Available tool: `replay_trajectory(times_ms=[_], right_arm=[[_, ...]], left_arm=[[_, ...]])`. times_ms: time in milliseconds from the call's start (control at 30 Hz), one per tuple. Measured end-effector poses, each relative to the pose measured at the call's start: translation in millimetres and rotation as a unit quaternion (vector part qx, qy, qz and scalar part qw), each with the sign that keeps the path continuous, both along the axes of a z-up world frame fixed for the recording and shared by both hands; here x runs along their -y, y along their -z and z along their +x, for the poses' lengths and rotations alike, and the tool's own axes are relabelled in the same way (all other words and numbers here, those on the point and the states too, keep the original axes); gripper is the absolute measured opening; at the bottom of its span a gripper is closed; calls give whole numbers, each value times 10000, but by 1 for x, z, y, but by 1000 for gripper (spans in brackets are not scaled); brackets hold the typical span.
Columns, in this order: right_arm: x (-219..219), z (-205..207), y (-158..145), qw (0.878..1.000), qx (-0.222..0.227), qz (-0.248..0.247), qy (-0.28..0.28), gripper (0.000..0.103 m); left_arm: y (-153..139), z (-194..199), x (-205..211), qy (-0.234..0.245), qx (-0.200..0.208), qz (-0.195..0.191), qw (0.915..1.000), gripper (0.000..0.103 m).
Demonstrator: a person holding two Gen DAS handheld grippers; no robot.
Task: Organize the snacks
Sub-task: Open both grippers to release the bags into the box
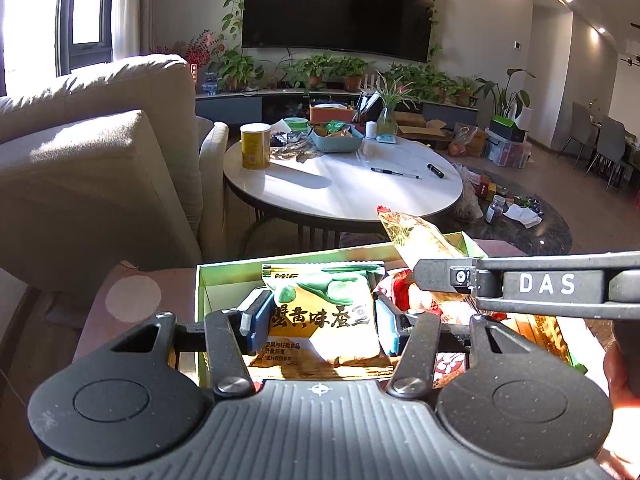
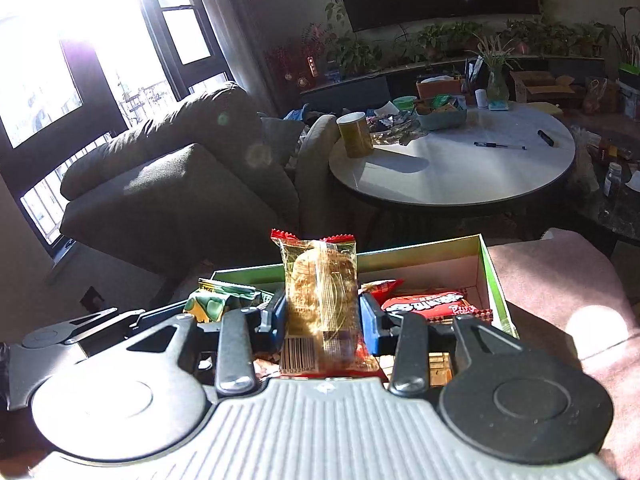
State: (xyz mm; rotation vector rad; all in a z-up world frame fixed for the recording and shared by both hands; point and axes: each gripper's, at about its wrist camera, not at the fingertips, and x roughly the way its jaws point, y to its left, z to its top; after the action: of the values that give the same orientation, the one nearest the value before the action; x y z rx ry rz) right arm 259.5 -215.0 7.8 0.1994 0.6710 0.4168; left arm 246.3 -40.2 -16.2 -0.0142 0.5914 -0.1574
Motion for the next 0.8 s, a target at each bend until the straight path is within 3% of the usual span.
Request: replay_trajectory(times_ms=[233,367,800], right_arm=[[-2,7,5,9999,-111,24,51,73],[-3,8,7,9998,-134,41,128,73],[12,-3,4,9993,-25,180,315,74]], left_arm=[[7,8,3,38,-69,117,9999,50],[15,9,6,47,-198,276,9994,62],[5,-7,5,-95,44,288,9995,82]])
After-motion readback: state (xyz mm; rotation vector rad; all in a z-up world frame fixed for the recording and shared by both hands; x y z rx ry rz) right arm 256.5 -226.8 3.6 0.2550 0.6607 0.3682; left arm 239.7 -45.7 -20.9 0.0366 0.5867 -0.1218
